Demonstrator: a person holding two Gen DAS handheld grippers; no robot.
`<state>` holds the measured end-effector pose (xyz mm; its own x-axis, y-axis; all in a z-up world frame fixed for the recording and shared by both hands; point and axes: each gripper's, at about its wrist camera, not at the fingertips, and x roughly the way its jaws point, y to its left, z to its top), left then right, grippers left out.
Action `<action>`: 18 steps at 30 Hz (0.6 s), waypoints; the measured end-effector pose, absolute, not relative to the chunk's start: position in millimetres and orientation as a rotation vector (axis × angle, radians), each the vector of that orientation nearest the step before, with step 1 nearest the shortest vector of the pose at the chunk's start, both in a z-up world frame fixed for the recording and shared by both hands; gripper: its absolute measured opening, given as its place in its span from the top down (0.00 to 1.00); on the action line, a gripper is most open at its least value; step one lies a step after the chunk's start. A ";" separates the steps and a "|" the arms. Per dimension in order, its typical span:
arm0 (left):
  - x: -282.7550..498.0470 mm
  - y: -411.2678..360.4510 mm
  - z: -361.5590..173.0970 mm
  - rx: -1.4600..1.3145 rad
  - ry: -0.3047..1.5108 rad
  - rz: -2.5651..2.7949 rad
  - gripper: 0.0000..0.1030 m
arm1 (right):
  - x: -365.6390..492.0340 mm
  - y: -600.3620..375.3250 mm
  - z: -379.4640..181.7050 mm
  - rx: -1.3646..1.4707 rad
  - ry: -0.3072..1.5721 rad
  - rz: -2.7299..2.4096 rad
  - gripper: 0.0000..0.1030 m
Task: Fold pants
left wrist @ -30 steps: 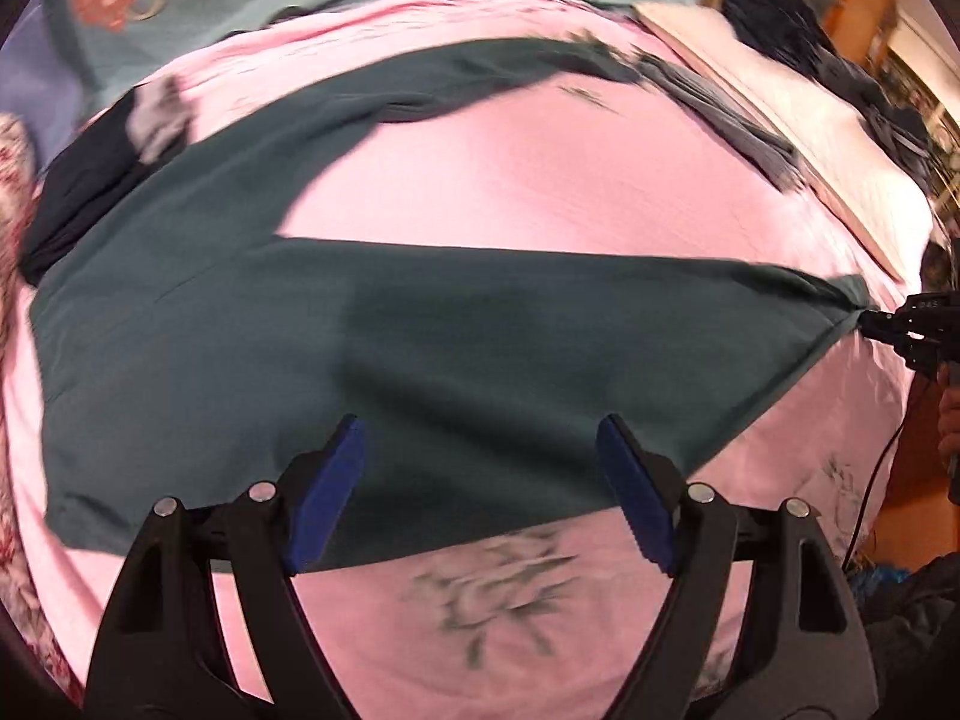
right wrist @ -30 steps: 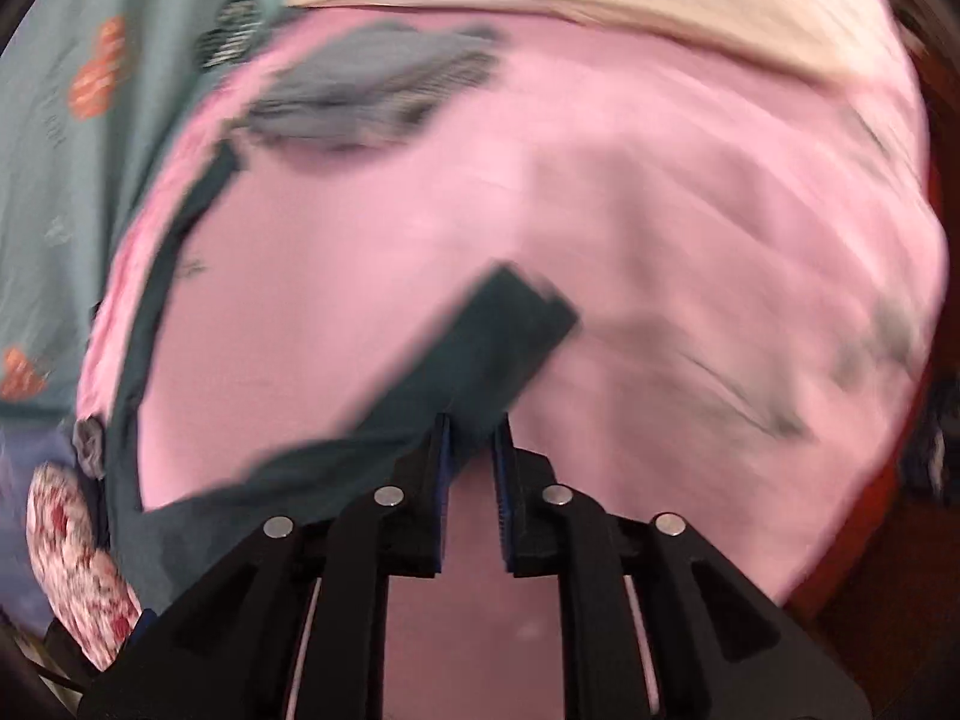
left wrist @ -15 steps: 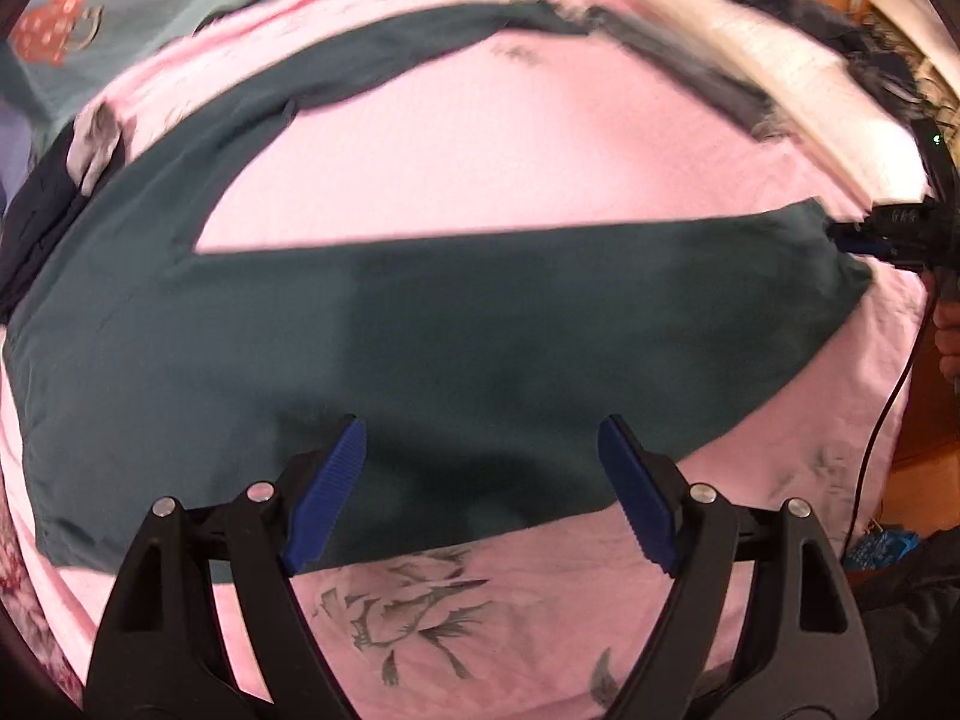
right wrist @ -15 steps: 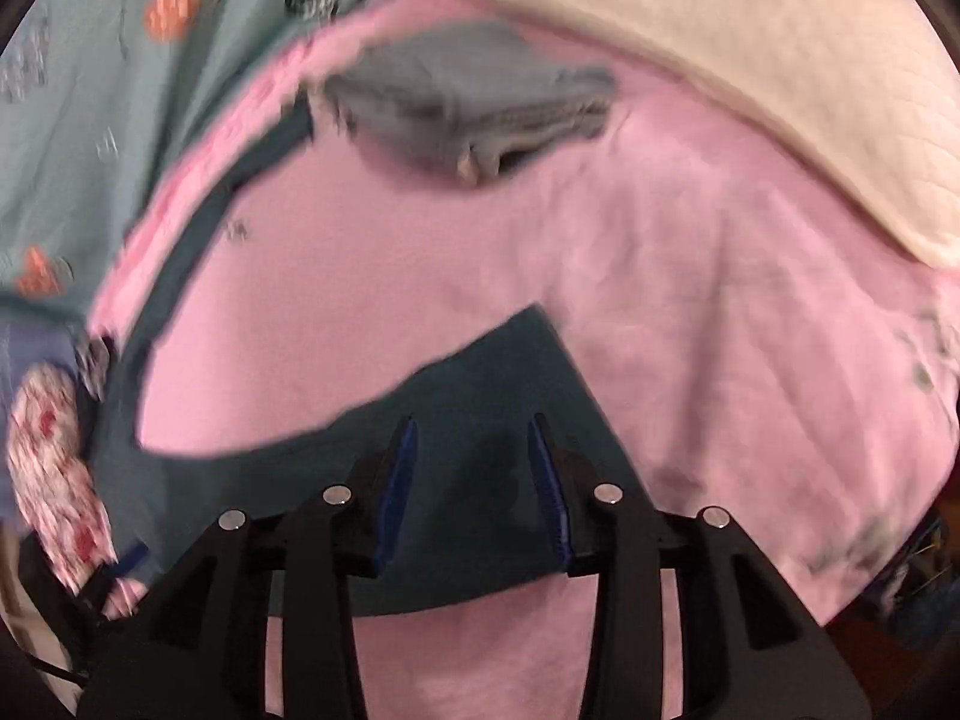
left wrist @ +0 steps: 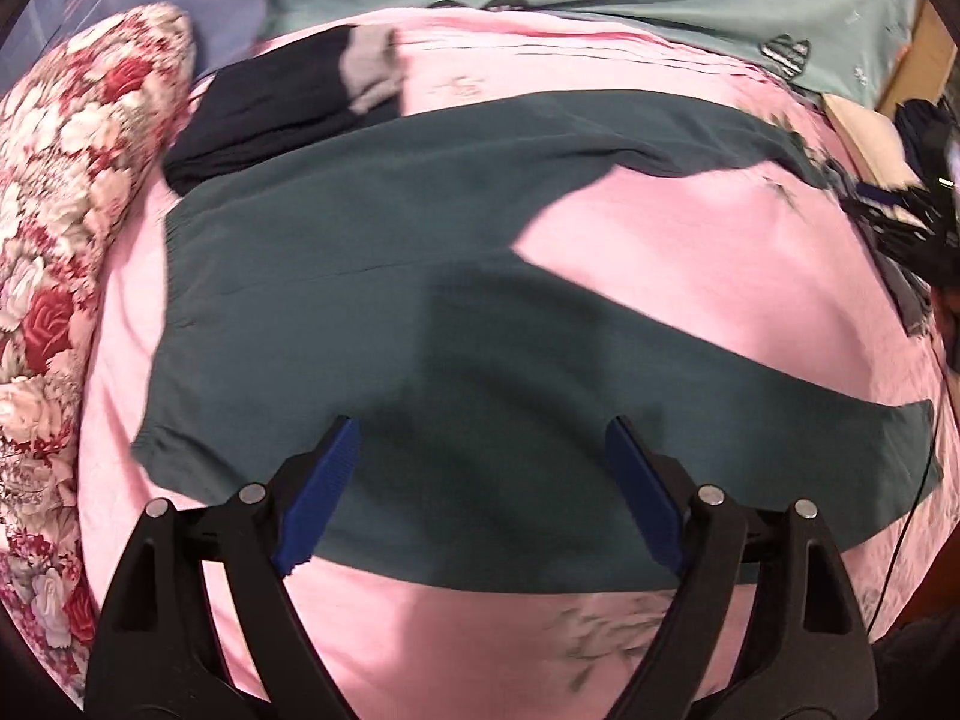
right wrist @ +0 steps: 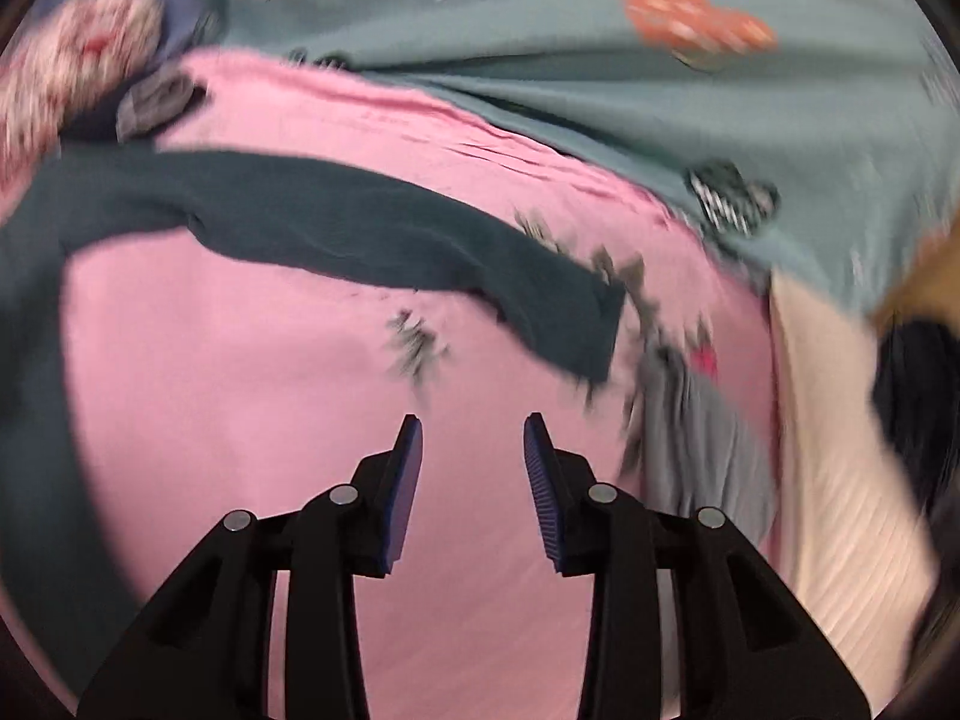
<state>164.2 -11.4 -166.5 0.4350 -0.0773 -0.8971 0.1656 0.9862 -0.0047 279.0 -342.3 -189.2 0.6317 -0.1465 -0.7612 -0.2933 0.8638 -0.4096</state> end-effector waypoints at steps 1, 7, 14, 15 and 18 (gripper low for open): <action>168.5 -4.4 -169.5 0.094 1.122 -0.144 0.17 | 283.1 -336.8 -195.7 -0.598 0.897 0.107 0.64; 188.3 12.6 -173.5 0.092 1.126 -0.113 0.17 | 331.7 -334.5 -231.1 -0.751 0.900 0.031 0.59; 218.7 7.7 -201.0 0.129 1.149 -0.144 0.15 | 365.2 -357.9 -229.1 -0.573 0.943 0.040 0.98; 221.7 7.9 -203.1 0.127 1.154 -0.146 0.15 | 363.9 -359.0 -225.8 -0.552 0.938 0.039 0.98; 225.6 9.8 -203.9 0.147 1.136 -0.148 0.15 | 347.2 -376.5 -203.4 -0.493 0.925 0.052 0.98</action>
